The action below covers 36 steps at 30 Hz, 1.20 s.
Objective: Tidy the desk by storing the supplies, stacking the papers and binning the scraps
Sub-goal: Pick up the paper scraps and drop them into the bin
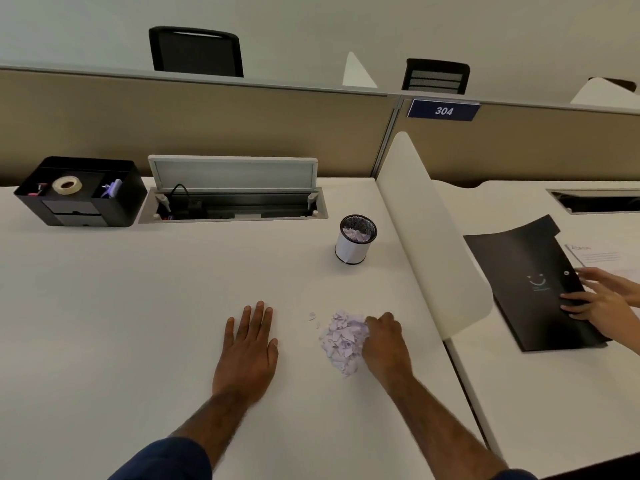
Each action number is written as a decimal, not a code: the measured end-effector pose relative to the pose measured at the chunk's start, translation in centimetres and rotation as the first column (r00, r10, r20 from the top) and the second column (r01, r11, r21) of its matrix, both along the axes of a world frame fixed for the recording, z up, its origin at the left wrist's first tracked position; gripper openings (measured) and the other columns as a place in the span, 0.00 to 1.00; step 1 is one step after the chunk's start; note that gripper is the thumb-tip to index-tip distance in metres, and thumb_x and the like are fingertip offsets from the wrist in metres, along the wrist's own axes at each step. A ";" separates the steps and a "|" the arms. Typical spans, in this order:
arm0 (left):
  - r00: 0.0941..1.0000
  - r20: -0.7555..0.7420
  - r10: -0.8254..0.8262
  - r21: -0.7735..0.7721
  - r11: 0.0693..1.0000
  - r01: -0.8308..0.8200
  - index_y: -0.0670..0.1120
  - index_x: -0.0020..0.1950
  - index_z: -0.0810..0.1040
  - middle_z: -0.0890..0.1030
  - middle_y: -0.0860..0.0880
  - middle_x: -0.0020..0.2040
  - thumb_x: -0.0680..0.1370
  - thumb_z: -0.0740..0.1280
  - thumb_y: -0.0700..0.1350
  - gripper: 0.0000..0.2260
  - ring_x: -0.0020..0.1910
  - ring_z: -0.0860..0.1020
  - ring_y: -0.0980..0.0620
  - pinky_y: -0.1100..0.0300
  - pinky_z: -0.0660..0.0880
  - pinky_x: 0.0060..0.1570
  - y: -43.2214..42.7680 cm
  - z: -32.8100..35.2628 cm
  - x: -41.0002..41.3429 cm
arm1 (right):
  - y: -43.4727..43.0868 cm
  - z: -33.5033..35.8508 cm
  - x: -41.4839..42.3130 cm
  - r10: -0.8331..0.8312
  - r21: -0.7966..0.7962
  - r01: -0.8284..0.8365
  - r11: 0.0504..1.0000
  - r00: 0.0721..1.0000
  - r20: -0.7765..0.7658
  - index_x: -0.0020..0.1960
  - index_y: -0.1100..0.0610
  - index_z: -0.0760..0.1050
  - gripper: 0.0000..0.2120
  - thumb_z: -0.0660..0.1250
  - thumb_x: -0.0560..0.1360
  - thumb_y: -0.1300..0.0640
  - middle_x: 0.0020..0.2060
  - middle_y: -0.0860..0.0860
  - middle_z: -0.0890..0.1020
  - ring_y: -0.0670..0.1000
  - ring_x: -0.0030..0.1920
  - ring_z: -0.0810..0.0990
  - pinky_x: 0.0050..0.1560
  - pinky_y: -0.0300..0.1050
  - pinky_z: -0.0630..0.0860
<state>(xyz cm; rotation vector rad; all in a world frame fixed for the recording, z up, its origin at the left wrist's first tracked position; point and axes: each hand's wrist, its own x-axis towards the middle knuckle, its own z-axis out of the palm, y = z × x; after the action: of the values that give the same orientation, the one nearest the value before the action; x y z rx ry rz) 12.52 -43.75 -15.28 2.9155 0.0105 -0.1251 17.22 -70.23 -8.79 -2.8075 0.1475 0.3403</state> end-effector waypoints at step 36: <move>1.000 0.006 -0.005 -0.022 1.000 0.005 0.51 0.83 0.36 0.36 0.52 0.84 0.82 0.37 0.57 0.30 0.82 0.35 0.50 0.49 0.33 0.79 -0.1 0.0 0.1 | 3.3 0.8 2.2 0.113 0.045 -0.117 0.992 0.991 0.066 0.50 0.57 0.78 0.08 0.61 0.76 0.64 0.50 0.54 0.77 0.54 0.47 0.79 0.43 0.43 0.71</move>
<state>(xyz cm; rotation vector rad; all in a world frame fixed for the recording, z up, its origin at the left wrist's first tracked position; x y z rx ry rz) 12.58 -43.82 -15.30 2.8943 0.0007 -0.1164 19.38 -66.91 -7.95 -2.7806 -0.0366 0.2771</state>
